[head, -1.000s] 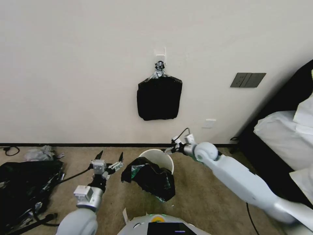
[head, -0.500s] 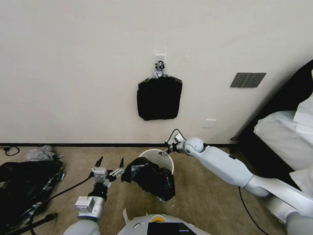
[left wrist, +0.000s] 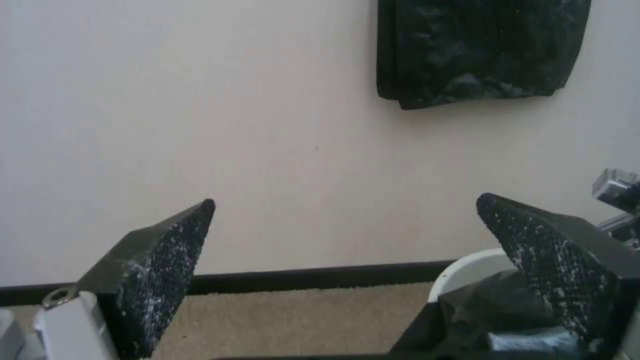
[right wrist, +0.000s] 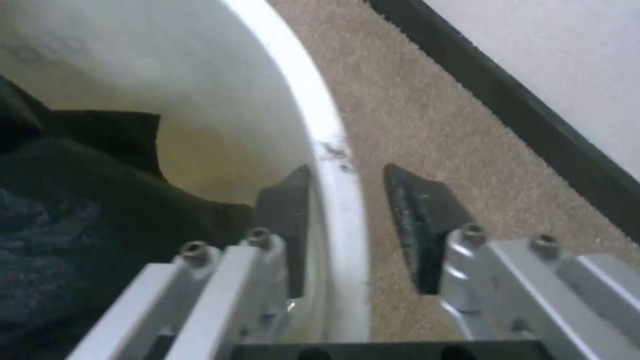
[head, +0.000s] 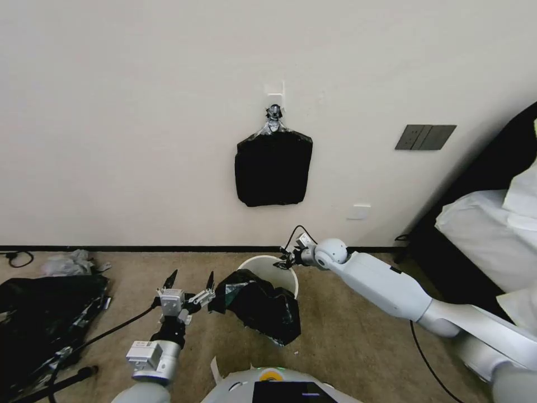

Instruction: Place a trash bag onto the trash bin.

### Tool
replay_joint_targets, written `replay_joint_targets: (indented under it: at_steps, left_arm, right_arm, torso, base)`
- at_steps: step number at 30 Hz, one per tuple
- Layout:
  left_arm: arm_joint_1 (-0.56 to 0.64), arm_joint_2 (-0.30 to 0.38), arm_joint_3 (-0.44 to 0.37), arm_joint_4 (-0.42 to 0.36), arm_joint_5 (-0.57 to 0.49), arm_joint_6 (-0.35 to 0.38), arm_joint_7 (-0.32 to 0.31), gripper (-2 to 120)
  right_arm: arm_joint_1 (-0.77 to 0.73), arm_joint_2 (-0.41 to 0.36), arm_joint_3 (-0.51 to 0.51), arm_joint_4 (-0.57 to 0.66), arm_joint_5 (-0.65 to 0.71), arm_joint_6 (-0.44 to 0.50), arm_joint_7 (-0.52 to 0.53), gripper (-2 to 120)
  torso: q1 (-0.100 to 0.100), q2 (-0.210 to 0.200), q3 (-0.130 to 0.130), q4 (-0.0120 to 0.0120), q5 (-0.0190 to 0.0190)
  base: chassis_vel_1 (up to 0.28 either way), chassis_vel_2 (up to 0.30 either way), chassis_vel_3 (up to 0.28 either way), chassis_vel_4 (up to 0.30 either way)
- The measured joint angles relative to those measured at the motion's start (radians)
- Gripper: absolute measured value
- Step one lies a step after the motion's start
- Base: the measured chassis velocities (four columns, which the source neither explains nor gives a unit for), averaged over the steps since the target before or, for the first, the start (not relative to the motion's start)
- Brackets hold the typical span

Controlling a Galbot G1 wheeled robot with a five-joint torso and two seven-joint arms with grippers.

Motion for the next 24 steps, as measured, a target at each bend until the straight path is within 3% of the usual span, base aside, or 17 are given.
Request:
replay_joint_targets:
  at_steps: [3,5,14,21,24]
  left_arm:
    - [-0.001,0.0,-0.001,-0.006,-0.016,0.007,-0.002,100]
    - [-0.003,0.0,-0.001,-0.009,-0.029,0.016,-0.004,100]
    - [-0.006,0.004,-0.008,-0.026,-0.083,0.053,-0.018,100]
    - [-0.024,0.011,-0.033,-0.028,-0.13,0.079,-0.031,100]
    - [-0.049,0.019,-0.065,-0.028,-0.176,0.104,-0.041,100]
  right_arm:
    - [-0.003,0.0,0.002,0.005,0.003,0.001,0.002,12]
    - [-0.005,0.001,0.003,0.006,0.002,0.001,0.003,8]
    - [-0.024,-0.011,0.022,0.031,0.022,0.002,0.021,8]
    - [-0.082,-0.038,0.092,0.096,0.123,0.0,0.145,7]
    - [-0.166,-0.061,0.183,0.164,0.224,0.0,0.289,7]
  torso:
    - [0.0,0.0,0.0,0.0,0.0]
    - [0.0,0.0,0.0,0.0,0.0]
    - [0.0,0.0,0.0,0.0,0.0]
    - [0.0,0.0,0.0,0.0,-0.0001]
    - [0.0,0.0,0.0,-0.0001,0.0]
  base:
    - [0.0,0.0,0.0,0.0]
    - [0.0,0.0,0.0,0.0]
    - [0.0,0.0,0.0,0.0]
    - [0.0,0.0,0.0,0.0]
    - [0.0,0.0,0.0,0.0]
